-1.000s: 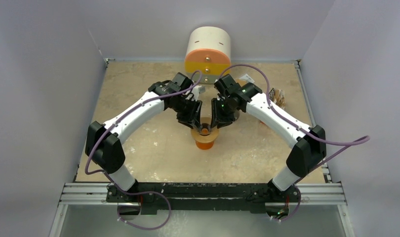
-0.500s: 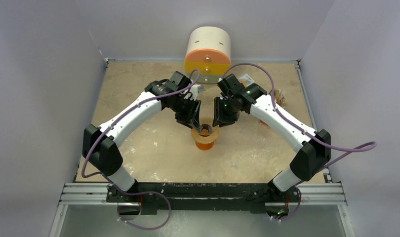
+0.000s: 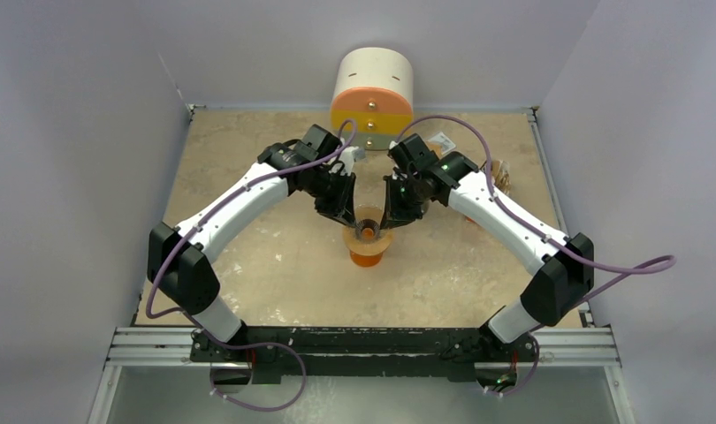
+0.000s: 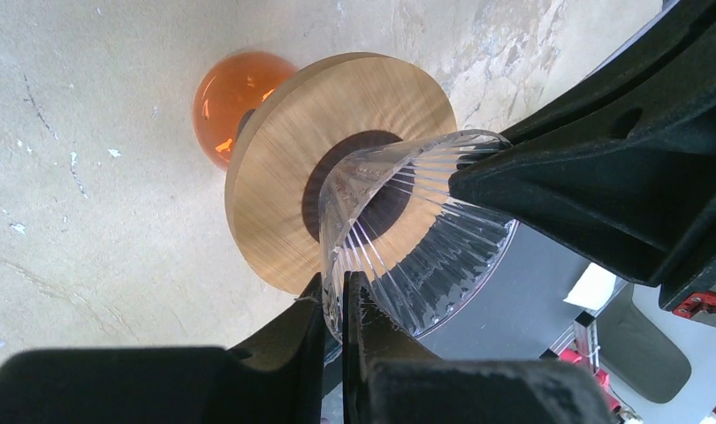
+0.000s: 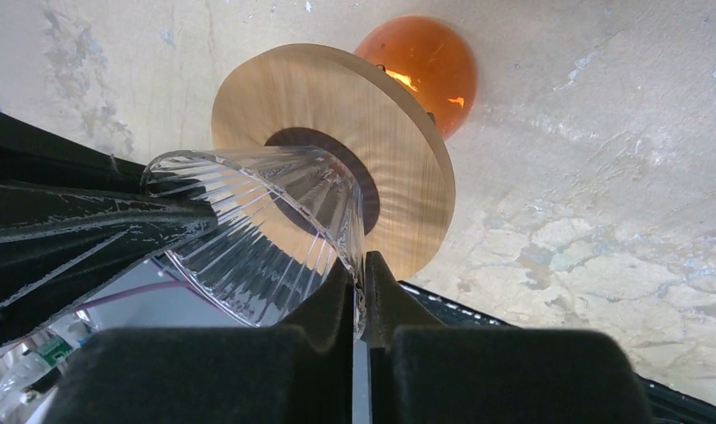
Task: Place the coffee filter in the dripper
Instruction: Adjust the coffee dripper in the dripper holder, then pick up the coffee filter from the coffee filter holder.
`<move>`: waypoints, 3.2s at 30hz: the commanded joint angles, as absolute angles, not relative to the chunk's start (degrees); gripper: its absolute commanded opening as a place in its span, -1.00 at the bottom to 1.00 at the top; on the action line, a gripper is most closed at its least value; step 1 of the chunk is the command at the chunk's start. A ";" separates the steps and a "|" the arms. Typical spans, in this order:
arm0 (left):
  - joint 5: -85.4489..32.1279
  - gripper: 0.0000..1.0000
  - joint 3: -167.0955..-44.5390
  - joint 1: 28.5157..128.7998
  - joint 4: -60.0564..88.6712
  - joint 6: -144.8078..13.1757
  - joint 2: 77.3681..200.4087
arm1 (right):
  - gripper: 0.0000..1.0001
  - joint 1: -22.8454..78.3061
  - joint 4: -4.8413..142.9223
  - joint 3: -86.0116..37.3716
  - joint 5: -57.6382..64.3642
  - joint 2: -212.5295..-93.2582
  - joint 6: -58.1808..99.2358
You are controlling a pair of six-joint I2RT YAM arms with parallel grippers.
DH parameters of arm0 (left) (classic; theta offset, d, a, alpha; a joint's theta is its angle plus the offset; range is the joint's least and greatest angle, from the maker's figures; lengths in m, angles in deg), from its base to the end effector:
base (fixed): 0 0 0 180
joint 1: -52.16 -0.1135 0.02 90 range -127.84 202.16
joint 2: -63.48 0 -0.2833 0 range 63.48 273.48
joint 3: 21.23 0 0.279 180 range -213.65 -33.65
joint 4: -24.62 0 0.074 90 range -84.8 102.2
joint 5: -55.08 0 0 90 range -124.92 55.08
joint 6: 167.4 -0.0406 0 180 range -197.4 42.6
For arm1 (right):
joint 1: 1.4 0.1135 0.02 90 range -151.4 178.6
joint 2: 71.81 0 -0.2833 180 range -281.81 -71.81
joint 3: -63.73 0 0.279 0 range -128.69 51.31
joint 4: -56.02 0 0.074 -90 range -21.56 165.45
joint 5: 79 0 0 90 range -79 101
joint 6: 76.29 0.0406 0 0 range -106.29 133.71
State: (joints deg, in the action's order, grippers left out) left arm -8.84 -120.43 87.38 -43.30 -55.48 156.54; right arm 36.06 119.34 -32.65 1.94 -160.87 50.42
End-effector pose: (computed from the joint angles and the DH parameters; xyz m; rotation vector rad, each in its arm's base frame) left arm 0.2877 -0.2249 0.3289 0.4838 2.7491 -0.9018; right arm 0.2786 0.2215 0.3377 -0.0826 2.6832 0.6644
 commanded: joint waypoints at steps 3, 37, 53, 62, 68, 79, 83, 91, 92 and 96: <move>-7.15 -1.00 -122.08 87.53 -45.19 -57.26 155.39 | -1.00 35.41 118.80 -30.45 3.79 -159.81 49.88; -7.03 -0.76 -114.95 87.52 -42.76 -57.66 154.96 | -0.94 35.45 117.99 -26.49 3.96 -162.48 48.18; -7.49 -0.35 -121.36 87.56 -45.33 -58.01 155.50 | -0.45 35.37 121.18 -32.20 3.18 -161.07 48.74; -9.00 -0.09 -123.21 87.51 -46.63 -58.80 155.35 | -0.15 35.35 120.36 -33.94 2.83 -159.63 50.07; -10.18 0.05 -125.69 87.57 -48.09 -59.44 154.45 | -0.04 35.34 121.03 -37.00 4.39 -157.95 50.14; -17.77 0.27 -129.23 87.49 -50.20 -61.12 147.02 | -0.01 35.34 126.31 -42.99 19.64 -150.99 45.83; -22.53 0.32 -128.47 87.55 -49.34 -62.01 142.90 | -0.01 35.34 128.03 -43.53 31.29 -147.36 42.81; -31.51 0.38 -120.54 87.51 -43.35 -65.44 133.71 | 0.10 35.37 128.08 -40.97 52.35 -144.62 34.91; -32.31 0.38 -119.28 87.49 -42.52 -65.78 132.53 | 0.11 35.34 127.57 -40.19 56.63 -144.40 34.40; -35.96 0.38 -114.03 87.53 -38.87 -67.01 127.60 | 0.12 35.16 124.97 -37.42 62.94 -144.42 30.55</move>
